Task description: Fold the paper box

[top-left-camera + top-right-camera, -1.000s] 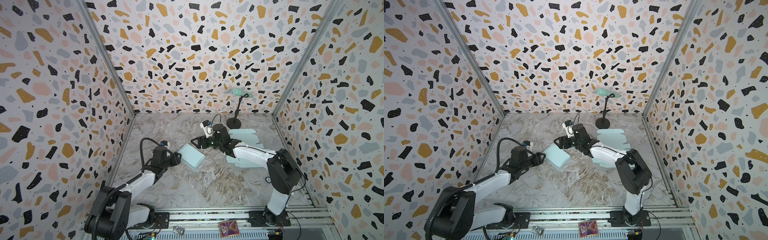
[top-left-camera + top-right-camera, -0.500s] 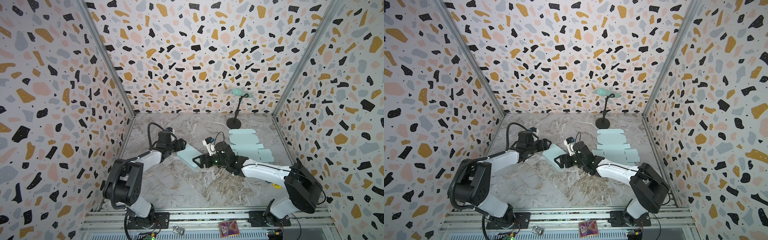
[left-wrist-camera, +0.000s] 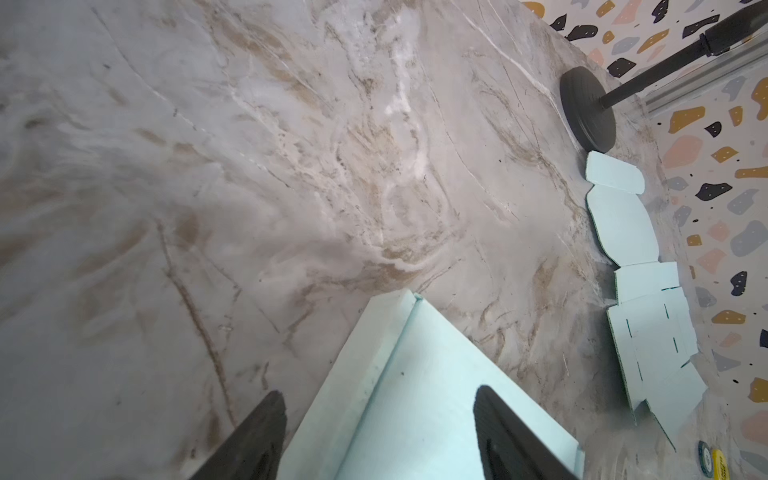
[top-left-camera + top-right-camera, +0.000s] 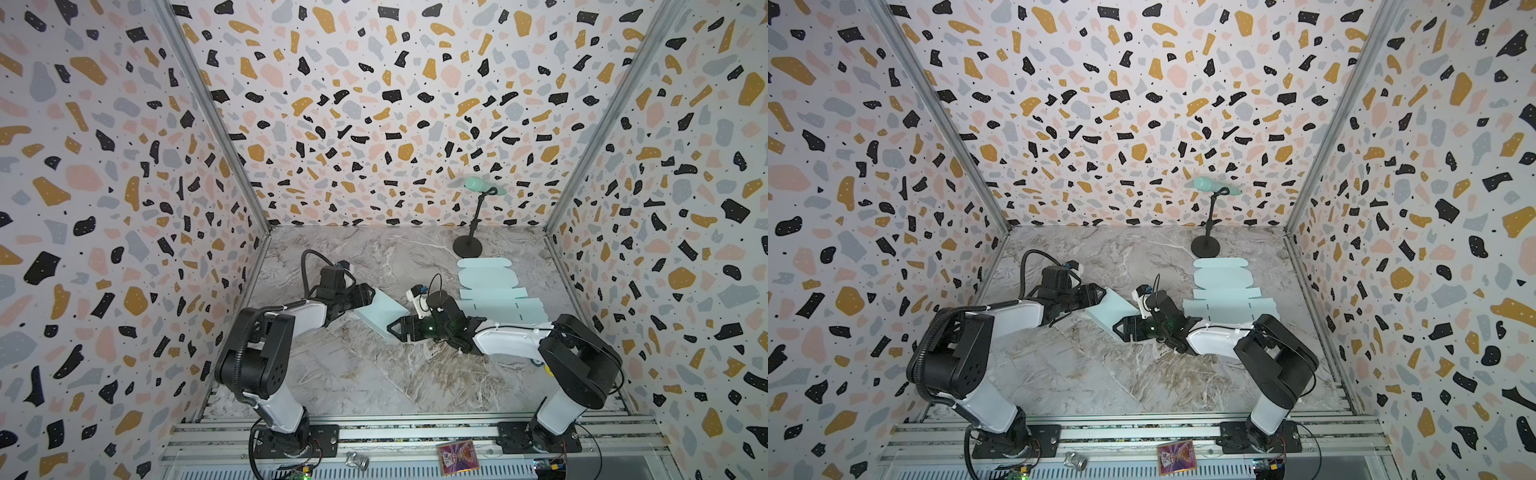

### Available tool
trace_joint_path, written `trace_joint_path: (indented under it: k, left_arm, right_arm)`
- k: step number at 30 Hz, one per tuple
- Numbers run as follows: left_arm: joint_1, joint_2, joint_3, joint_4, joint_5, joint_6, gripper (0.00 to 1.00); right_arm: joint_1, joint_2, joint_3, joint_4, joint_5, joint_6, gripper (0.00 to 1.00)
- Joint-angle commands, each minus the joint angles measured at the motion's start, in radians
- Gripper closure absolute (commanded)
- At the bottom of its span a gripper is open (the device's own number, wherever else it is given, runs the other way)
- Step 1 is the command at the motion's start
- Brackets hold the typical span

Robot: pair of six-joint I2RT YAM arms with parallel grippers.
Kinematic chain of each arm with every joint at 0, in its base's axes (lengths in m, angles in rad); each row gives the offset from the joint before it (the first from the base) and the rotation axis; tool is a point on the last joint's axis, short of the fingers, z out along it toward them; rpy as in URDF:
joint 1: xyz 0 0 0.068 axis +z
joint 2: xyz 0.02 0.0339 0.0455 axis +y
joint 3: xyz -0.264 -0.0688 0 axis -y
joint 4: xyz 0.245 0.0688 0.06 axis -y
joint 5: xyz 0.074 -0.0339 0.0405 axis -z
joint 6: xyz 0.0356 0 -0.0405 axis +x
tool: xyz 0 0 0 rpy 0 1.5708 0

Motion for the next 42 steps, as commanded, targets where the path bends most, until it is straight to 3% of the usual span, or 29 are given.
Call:
trace_joint_path:
  k: [1, 19, 42]
  left_arm:
    - [-0.006, -0.018, -0.025, 0.032, 0.016, 0.004, 0.3]
    - [-0.014, -0.112, -0.144, 0.032, 0.002, -0.003, 0.43]
    - [-0.008, -0.186, -0.21, 0.032, -0.055, -0.061, 0.49]
  right_arm:
    - [-0.012, 0.007, -0.001, 0.028, -0.002, 0.012, 0.15]
    - [-0.05, 0.184, 0.153, 0.021, -0.064, -0.051, 0.2]
    - [-0.067, 0.331, 0.365, -0.102, -0.046, -0.162, 0.22]
